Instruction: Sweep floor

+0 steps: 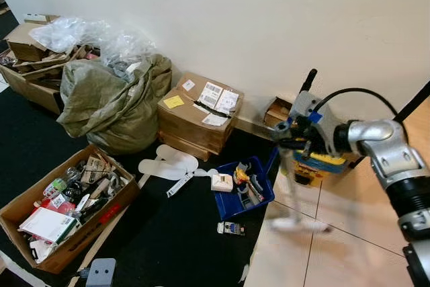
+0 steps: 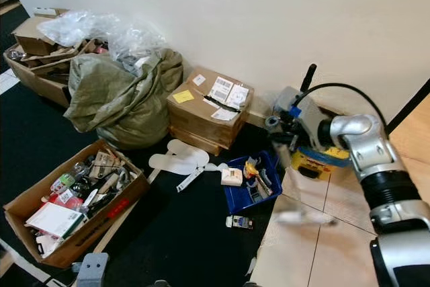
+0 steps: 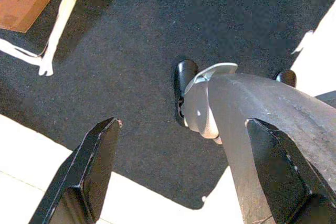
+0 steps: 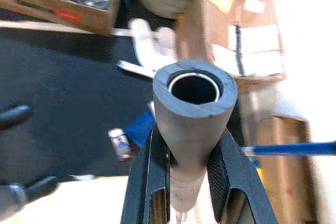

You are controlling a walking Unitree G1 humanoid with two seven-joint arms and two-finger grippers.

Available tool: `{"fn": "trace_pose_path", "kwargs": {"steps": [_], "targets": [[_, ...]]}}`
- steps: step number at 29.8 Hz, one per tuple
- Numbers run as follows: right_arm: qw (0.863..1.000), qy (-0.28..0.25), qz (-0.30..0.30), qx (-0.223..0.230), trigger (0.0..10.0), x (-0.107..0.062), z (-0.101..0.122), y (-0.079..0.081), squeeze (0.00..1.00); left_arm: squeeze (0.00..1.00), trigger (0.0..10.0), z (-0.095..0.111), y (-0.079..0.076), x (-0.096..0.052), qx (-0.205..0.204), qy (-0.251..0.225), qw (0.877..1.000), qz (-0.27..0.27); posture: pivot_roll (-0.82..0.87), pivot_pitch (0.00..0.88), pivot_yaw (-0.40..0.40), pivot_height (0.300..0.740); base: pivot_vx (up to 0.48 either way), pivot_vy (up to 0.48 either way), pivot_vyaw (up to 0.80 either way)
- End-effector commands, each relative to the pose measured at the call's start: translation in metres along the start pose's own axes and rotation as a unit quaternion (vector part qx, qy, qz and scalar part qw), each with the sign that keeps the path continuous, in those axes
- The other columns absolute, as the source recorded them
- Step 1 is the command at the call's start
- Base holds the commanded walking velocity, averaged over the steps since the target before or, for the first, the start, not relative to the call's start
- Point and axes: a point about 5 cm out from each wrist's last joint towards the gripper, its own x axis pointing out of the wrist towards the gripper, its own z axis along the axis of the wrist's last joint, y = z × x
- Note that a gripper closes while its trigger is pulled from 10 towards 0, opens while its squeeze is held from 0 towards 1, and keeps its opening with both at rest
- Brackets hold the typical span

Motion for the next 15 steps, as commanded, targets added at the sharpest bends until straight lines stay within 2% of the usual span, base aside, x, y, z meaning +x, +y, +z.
{"fn": "trace_pose_path", "kwargs": {"steps": [1, 8, 11, 15], "targets": [[1.0, 0.003, -0.012, -0.014, 10.0, 0.002, 0.003, -0.003, 0.0, 0.0, 10.0, -0.011, 0.005, -0.004, 0.005, 0.024, 1.0, 0.004, 0.0, 0.13, -0.017, 0.74, 0.0, 0.0, 0.0], [1.0, 0.001, -0.026, -0.005, 10.0, 0.017, 0.002, 0.006, 0.0, 0.0, 10.0, -0.013, 0.007, -0.005, 0.001, 0.024, 1.0, 0.006, 0.0, 0.129, -0.018, 0.74, 0.0, 0.0, 0.0], [0.999, 0.006, -0.041, 0.017, 10.0, 0.035, -0.005, 0.02, 0.0, 0.0, 10.0, -0.015, 0.007, -0.005, 0.002, 0.026, 1.0, 0.007, 0.0, 0.133, -0.015, 0.74, 0.0, 0.0, 0.0], [0.999, 0.007, -0.048, 0.022, 10.0, 0.039, -0.006, 0.023, 0.0, 0.0, 10.0, -0.015, 0.007, -0.006, 0.002, 0.027, 1.0, 0.007, 0.0, 0.133, -0.015, 0.74, 0.0, 0.0, 0.0]]}}
